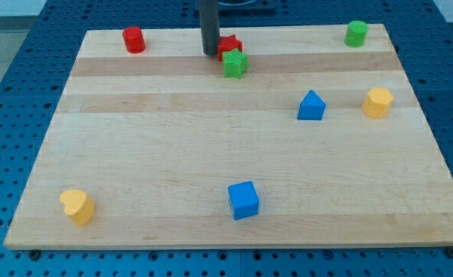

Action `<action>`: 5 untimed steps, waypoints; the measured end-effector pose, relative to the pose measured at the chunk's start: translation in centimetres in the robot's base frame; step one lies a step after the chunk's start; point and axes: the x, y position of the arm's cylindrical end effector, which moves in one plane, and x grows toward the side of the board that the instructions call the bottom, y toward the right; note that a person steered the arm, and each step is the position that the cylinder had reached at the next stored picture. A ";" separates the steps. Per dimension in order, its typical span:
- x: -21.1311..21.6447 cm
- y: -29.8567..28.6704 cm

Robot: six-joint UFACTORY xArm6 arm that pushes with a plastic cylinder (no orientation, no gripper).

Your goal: Move the red star to the top center of the board

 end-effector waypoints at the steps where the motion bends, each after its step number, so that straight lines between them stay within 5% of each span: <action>1: 0.0 -0.7; 5: 4.0 1.6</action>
